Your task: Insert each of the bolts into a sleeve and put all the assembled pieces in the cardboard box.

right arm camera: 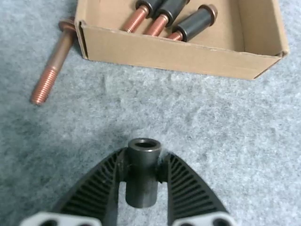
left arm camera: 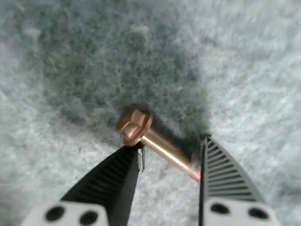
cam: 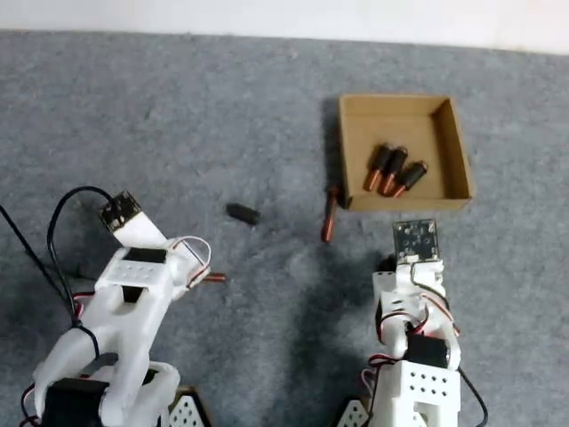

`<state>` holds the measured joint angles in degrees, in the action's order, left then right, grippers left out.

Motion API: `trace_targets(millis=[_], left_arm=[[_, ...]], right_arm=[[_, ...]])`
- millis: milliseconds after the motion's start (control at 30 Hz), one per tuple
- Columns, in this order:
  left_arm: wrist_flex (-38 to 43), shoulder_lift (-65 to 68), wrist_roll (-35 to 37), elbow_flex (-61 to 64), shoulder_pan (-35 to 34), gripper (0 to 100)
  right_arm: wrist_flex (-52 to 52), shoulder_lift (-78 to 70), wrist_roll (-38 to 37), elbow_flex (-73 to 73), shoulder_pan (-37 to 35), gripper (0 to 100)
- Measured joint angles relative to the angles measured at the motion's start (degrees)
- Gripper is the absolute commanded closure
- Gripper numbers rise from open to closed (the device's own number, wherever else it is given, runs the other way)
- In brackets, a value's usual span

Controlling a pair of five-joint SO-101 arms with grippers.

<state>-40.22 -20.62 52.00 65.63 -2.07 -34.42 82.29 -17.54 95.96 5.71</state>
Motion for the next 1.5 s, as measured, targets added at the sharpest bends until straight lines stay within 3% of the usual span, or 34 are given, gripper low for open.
trace_targets(millis=[100,233,500,633,767,933,1100,1267,1500], left_arm=[[0.35,-0.44,0.0,0.35,0.0,84],[0.62,-0.79,0.18,0.44,0.0,100],[1.41,-1.14,0.18,0.44,0.35,100],[1.05,-0.53,-3.25,-0.62,0.35,100],[-6.33,-2.64,-6.24,-6.42,0.35,100],[-20.04,-14.42,-10.81,-19.69,0.18,100],[-23.3,-31.3,-18.73,-27.87,0.18,100],[-26.02,-46.95,-24.18,-27.6,0.18,100],[-32.0,-63.3,-26.81,-17.05,0.26,100]], right_arm=[[0.0,0.0,0.0,0.0,0.0,99.2],[0.0,0.0,0.0,0.0,0.0,99.2],[0.0,0.0,0.0,0.0,0.0,99.2],[0.0,0.0,0.0,0.0,0.0,99.2],[0.0,0.0,0.0,0.0,0.0,99.2],[0.0,0.0,0.0,0.0,0.0,99.2],[0.0,0.0,0.0,0.0,0.0,99.2],[0.0,0.0,0.0,0.0,0.0,99.2],[0.0,0.0,0.0,0.0,-1.93,99.2]])
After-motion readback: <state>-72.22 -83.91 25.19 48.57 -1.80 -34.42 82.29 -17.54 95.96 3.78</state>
